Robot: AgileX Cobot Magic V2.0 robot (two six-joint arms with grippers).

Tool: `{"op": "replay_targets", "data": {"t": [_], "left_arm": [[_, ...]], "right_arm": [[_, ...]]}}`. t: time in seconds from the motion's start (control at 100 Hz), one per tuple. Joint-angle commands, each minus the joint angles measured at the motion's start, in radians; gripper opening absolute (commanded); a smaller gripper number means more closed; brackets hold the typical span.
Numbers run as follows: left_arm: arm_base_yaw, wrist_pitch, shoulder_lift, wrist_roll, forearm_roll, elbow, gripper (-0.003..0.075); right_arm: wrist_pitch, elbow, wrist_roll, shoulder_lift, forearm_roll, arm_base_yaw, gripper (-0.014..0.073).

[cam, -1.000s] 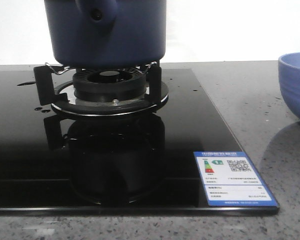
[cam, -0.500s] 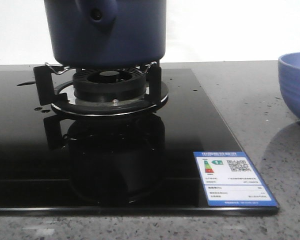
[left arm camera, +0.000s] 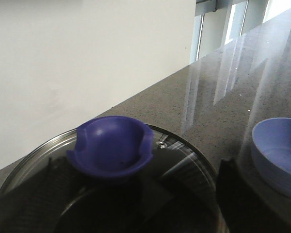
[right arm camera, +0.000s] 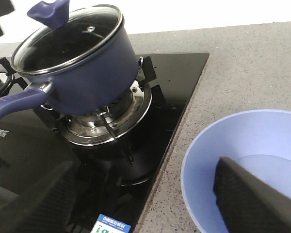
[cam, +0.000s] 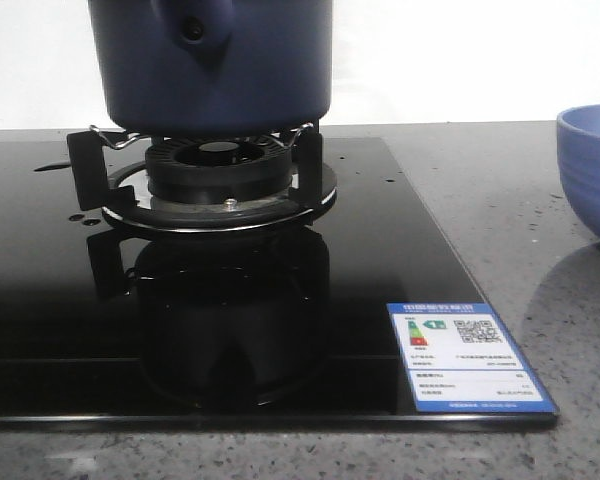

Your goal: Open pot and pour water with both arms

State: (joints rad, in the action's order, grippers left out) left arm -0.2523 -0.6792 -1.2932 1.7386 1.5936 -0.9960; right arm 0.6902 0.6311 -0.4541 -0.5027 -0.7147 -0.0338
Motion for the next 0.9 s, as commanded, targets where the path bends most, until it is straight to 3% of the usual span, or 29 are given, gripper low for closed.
{"op": "replay_targets", "data": {"t": [0.0, 0.39, 0.5, 0.64, 0.89], "left_arm": [[0.002, -0.041, -0.016, 0.009, 0.063, -0.057, 0.0547], [0.002, 0.034, -0.072, 0.031, 0.073, -0.082, 0.0549], [0.002, 0.038, -0.079, 0.095, 0.085, -0.082, 0.0592], [0.002, 0.03, -0.089, 0.12, 0.147, -0.082, 0.0641], [0.001, -0.031, -0.151, 0.148, 0.177, -0.099, 0.0641]], "right_arm": [[-0.064, 0.036, -0.015, -0.003, -0.018, -0.001, 0.0533], [-0.064, 0.036, -0.015, -0.003, -0.018, -0.001, 0.0533], [-0.064, 0.036, -0.015, -0.003, -0.018, -0.001, 0.0533], [-0.064, 0.036, -0.015, -0.003, -0.018, -0.001, 0.0533], [-0.064, 0.036, -0.015, -0.003, -0.018, -0.001, 0.0533]]}}
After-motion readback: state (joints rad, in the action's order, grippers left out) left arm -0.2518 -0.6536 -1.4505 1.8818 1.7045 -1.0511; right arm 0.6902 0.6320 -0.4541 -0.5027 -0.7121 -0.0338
